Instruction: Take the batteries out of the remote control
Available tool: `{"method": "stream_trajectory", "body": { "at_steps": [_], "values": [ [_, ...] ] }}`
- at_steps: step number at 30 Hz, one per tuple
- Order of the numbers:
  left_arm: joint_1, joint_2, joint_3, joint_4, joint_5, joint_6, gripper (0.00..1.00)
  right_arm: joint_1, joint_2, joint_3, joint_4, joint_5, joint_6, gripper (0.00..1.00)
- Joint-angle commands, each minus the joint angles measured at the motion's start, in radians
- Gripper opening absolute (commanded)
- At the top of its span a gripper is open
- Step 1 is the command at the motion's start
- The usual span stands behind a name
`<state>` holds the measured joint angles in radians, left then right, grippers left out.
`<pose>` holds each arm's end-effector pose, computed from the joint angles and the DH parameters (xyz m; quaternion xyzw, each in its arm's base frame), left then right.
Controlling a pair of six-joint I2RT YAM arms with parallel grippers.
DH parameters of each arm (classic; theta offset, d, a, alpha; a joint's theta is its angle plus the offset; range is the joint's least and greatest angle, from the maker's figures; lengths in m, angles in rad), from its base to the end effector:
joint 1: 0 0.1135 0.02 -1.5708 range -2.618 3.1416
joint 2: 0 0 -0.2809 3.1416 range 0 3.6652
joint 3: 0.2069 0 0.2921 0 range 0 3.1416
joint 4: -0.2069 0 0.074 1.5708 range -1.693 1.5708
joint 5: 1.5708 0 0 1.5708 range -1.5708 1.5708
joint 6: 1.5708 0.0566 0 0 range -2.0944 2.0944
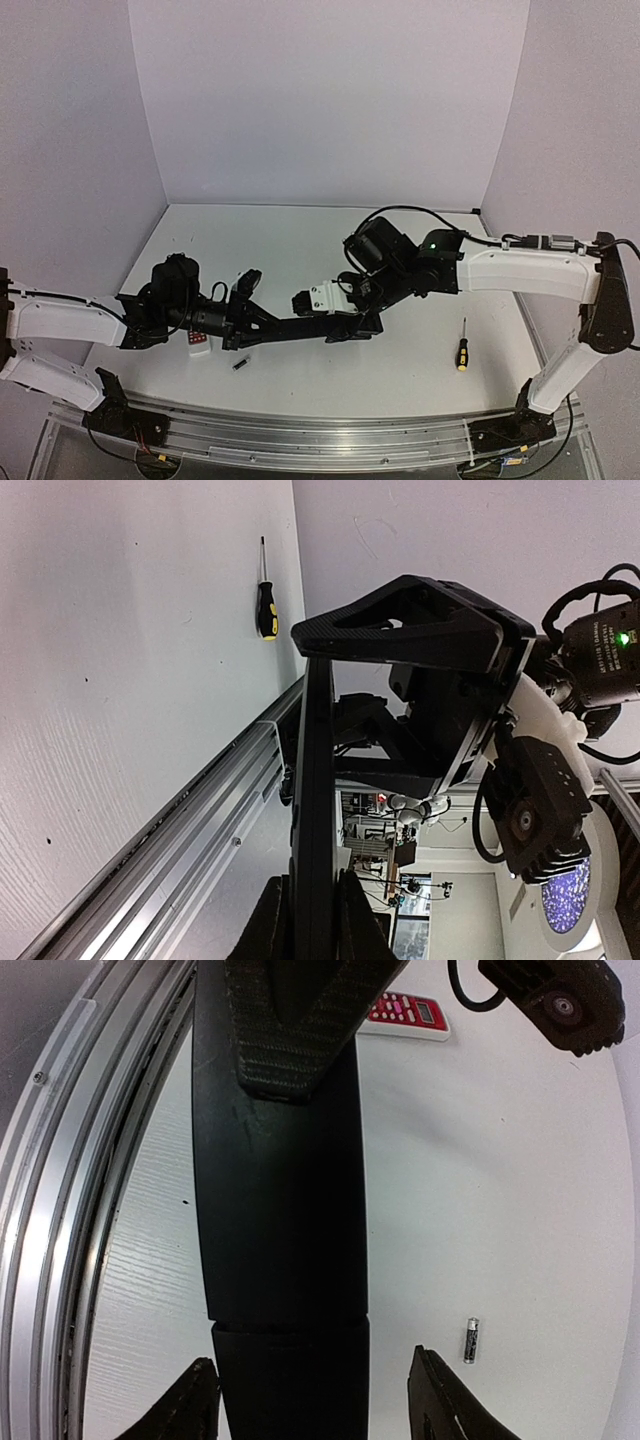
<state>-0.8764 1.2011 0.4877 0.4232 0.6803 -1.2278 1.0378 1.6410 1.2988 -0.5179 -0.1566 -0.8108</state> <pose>0.1563 -0.2433 0.2000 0.0641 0.7792 -0.6218 0.0469 0.2027 0.3610 0.2558 -0.7624 0.5413 0.1121 0.3363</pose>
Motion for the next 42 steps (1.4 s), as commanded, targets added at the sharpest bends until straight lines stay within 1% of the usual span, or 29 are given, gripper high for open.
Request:
{"method": "stream_trajectory", "body": {
  "at_steps": [1,10,13,17,20,23,27,29,36,42],
  "values": [
    [-0.002,-0.007,0.038,0.046,0.009,0.019,0.00,0.005,0.014,0.040,-0.010,-0.003,0.003,0.56],
    [-0.003,-0.007,0.037,0.052,0.010,0.017,0.00,0.005,0.015,0.038,-0.010,-0.002,-0.001,0.44],
    [-0.002,-0.017,0.030,0.039,0.006,0.018,0.00,0.005,0.009,0.025,-0.010,0.014,-0.006,0.37],
    [-0.001,-0.042,0.022,-0.002,-0.017,0.028,0.00,0.004,-0.006,-0.006,-0.010,0.056,-0.014,0.35],
    [0.000,-0.064,0.020,-0.071,-0.046,0.054,0.00,0.004,-0.024,-0.031,-0.010,0.073,-0.011,0.30],
    [0.007,-0.078,0.009,-0.102,-0.054,0.064,0.00,0.005,-0.045,-0.051,-0.011,0.084,-0.007,0.28],
    [0.017,-0.092,-0.013,-0.109,-0.044,0.063,0.00,0.003,-0.067,-0.077,-0.011,0.127,-0.009,0.26],
    [0.019,-0.094,-0.018,-0.111,-0.041,0.064,0.00,0.003,-0.078,-0.088,-0.011,0.143,-0.009,0.23],
    [0.026,-0.085,-0.027,-0.130,-0.028,0.075,0.00,-0.001,-0.094,-0.117,-0.011,0.233,-0.011,0.23],
    [0.031,-0.100,-0.035,-0.150,-0.024,0.077,0.00,-0.023,-0.126,-0.144,-0.013,0.268,-0.007,0.23]
  ]
}}
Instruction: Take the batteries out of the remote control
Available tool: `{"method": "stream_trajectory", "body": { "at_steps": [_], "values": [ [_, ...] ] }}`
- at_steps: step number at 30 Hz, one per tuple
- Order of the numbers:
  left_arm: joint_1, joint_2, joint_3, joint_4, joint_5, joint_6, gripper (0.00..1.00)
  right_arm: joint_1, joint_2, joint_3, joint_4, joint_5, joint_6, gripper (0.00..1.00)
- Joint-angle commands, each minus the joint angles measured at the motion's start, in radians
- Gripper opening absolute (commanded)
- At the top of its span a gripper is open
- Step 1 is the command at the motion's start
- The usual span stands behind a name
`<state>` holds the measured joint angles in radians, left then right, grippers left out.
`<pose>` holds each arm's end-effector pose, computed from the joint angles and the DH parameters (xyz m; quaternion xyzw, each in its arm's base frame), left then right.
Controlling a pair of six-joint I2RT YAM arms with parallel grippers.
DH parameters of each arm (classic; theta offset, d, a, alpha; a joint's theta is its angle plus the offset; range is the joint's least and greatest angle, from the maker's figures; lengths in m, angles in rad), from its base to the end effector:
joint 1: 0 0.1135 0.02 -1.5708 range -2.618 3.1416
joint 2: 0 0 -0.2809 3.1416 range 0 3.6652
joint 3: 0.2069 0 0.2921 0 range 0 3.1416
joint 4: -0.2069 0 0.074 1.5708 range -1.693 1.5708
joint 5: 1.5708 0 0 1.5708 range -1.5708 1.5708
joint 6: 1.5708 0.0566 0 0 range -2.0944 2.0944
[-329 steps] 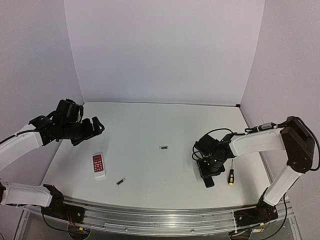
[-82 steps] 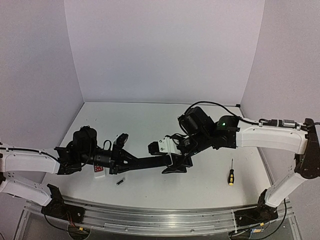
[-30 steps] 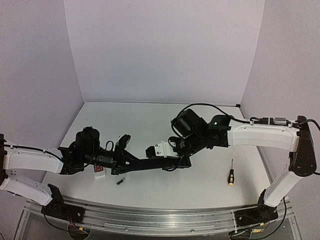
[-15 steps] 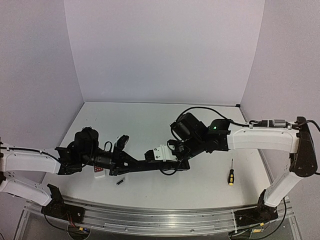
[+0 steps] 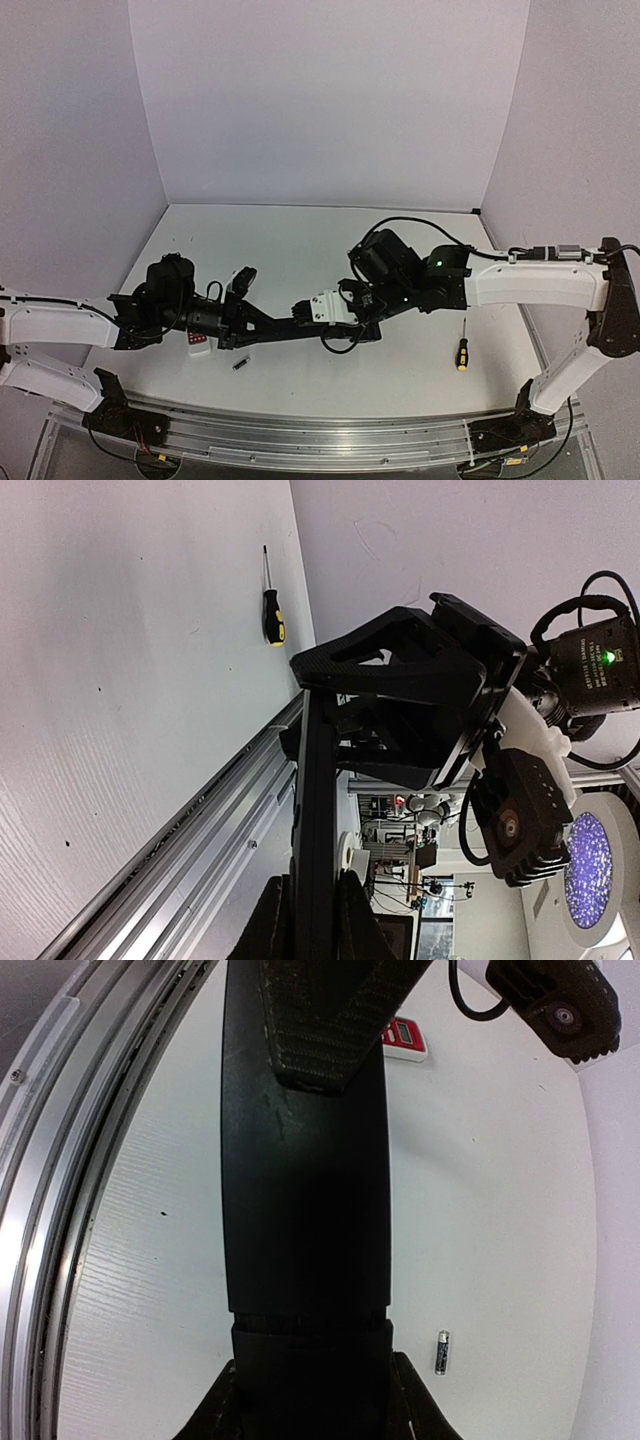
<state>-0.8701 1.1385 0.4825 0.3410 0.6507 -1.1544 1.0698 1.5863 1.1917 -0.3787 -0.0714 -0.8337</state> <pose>0.1534 -0.2351 0.2049 0.0772 0.7857 -0.6091 0.0756 0.1908 0.3569 0.2487 -0.7581 0.5231 0.0784 0.3814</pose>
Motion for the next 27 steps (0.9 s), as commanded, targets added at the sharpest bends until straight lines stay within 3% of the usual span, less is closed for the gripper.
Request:
{"method": "stream_trajectory", "body": {
  "at_steps": [1,20,22,27],
  "values": [
    [0.025,-0.043,-0.029,-0.076,0.004,0.005,0.00,-0.059,-0.077,-0.041,-0.152,0.190,0.017,0.23],
    [0.050,-0.024,-0.012,-0.103,0.007,0.036,0.00,-0.127,-0.123,-0.111,-0.189,0.211,0.072,0.23],
    [0.051,-0.008,-0.006,-0.098,0.014,0.048,0.00,-0.144,-0.120,-0.118,-0.189,0.204,0.136,0.23],
    [0.052,0.066,0.012,-0.060,0.057,0.099,0.00,-0.235,-0.101,-0.140,-0.189,0.238,0.510,0.23]
  ]
}}
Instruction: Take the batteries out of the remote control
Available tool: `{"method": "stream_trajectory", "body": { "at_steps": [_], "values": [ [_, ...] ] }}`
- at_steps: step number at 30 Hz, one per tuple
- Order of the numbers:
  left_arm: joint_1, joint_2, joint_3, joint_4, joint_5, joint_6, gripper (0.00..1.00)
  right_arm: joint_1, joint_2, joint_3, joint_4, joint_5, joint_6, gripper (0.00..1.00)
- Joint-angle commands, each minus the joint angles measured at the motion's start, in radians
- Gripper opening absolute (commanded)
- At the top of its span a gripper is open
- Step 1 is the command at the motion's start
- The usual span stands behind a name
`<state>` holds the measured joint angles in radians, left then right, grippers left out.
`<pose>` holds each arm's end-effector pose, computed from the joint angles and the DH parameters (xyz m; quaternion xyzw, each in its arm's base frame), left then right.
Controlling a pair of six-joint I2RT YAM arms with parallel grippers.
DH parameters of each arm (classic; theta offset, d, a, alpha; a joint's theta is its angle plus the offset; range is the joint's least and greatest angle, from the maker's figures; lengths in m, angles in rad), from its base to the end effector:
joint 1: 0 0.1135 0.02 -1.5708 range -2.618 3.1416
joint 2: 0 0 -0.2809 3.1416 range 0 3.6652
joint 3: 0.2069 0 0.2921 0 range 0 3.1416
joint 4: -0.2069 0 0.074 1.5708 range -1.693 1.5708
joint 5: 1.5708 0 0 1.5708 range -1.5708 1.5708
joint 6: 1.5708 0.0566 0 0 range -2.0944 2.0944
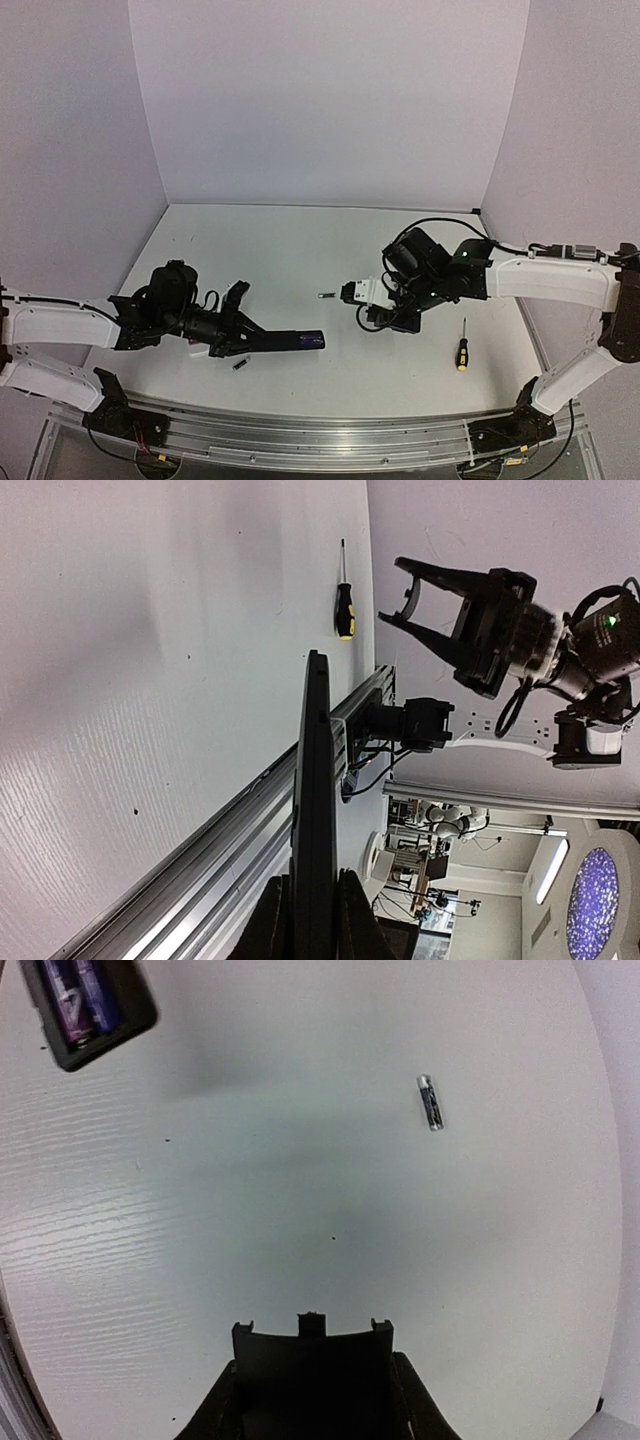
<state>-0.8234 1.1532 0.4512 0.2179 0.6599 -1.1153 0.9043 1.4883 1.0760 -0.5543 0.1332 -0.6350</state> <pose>0.1568 -0.2203 0.1762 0.0480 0.8256 -0.5602 0.0481 0.2264 0.2757 0.2268 -0.6487 0.6979 -0.0231 0.3027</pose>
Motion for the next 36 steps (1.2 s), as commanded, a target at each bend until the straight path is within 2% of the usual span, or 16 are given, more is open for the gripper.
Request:
{"method": "stream_trajectory", "body": {
  "at_steps": [1,8,14,18,21,26,31,36],
  "values": [
    [0.006,0.074,0.049,0.071,0.061,0.072,0.00,-0.083,0.005,-0.040,-0.013,0.048,0.371,0.23],
    [0.009,0.271,0.136,0.104,0.162,0.120,0.00,-0.133,0.099,-0.104,-0.021,0.058,0.611,0.23],
    [0.012,0.442,0.210,0.154,0.237,0.137,0.00,-0.143,0.198,-0.094,-0.020,0.045,0.676,0.24],
    [0.015,0.535,0.254,0.196,0.275,0.131,0.00,-0.155,0.242,-0.080,-0.018,0.054,0.704,0.30],
    [0.017,0.579,0.282,0.190,0.273,0.142,0.00,-0.156,0.264,-0.077,-0.014,0.052,0.710,0.30],
    [0.028,0.641,0.349,0.069,0.239,0.202,0.02,-0.163,0.273,-0.082,-0.012,0.089,0.716,0.38],
    [0.050,0.687,0.389,0.011,0.239,0.235,0.08,-0.165,0.222,-0.095,-0.008,0.147,0.743,0.53],
    [0.073,0.702,0.443,-0.115,0.193,0.304,0.23,-0.165,0.109,-0.128,0.003,0.194,0.777,0.63]
  ]
}}
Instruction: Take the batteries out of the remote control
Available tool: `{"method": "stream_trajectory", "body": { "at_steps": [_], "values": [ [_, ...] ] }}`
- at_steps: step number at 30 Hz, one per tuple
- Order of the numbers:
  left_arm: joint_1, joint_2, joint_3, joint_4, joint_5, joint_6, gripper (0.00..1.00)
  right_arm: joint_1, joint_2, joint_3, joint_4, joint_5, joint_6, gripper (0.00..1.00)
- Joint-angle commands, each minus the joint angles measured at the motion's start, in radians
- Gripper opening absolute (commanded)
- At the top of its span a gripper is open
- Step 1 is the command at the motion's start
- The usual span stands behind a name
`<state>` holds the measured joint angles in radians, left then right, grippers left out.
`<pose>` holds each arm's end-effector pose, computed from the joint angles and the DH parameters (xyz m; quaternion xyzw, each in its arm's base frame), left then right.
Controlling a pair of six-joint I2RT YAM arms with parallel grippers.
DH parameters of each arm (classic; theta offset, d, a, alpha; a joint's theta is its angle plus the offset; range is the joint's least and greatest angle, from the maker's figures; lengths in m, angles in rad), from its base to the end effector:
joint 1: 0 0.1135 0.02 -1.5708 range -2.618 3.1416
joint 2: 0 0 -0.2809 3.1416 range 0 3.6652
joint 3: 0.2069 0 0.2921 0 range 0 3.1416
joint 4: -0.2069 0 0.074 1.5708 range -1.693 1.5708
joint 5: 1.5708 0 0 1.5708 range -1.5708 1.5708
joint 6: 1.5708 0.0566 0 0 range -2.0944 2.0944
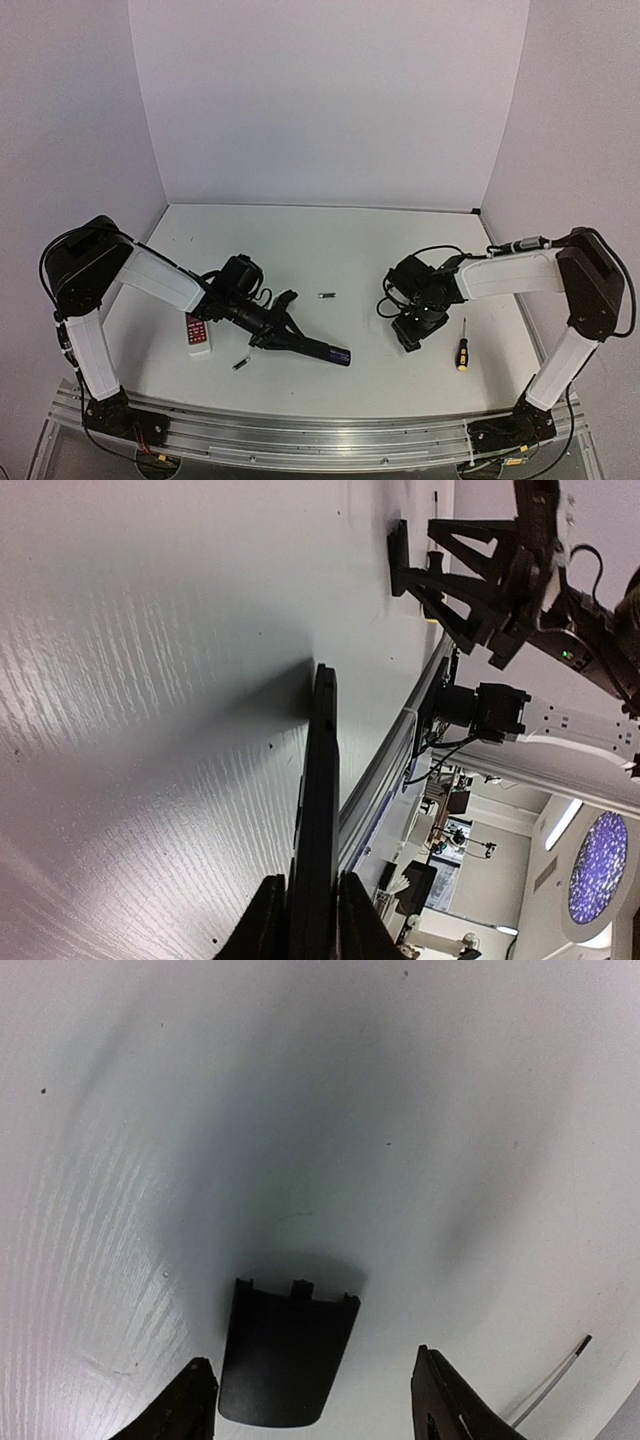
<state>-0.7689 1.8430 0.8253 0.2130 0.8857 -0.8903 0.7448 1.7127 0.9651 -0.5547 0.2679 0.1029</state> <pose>0.2375 -0.2908 0.0932 -0.1090 -0.8462 0.5175 0.0652 0.2633 0.2223 0.1172 -0.2929 0.9376 -0.0661 0.1753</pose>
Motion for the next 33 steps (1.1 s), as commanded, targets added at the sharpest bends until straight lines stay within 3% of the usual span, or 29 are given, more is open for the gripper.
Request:
{"method": "stream_trajectory", "body": {
  "at_steps": [1,8,12,16,22,26,33],
  "values": [
    [0.023,0.013,0.082,-0.136,-0.042,0.094,0.28,-0.005,-0.141,-0.024,0.006,0.062,0.042,0.65],
    [0.045,0.008,0.192,-0.367,-0.196,0.197,0.75,-0.005,-0.312,-0.070,0.010,0.077,0.087,0.81],
    [0.051,-0.015,0.252,-0.493,-0.319,0.239,0.99,-0.005,-0.392,-0.091,0.012,0.087,0.135,0.85],
    [0.052,-0.050,0.305,-0.605,-0.485,0.243,1.00,-0.005,-0.471,-0.111,0.013,0.118,0.190,0.87],
    [0.050,-0.140,0.257,-0.617,-0.573,0.182,1.00,-0.005,-0.573,-0.164,0.013,0.256,0.339,0.88],
    [0.010,-0.207,0.172,-0.517,-0.564,0.110,1.00,-0.005,-0.626,-0.209,0.013,0.308,0.426,0.89],
    [-0.087,-0.220,0.092,-0.347,-0.563,-0.018,1.00,-0.005,-0.682,-0.251,0.010,0.311,0.428,0.91]
  ]
}}
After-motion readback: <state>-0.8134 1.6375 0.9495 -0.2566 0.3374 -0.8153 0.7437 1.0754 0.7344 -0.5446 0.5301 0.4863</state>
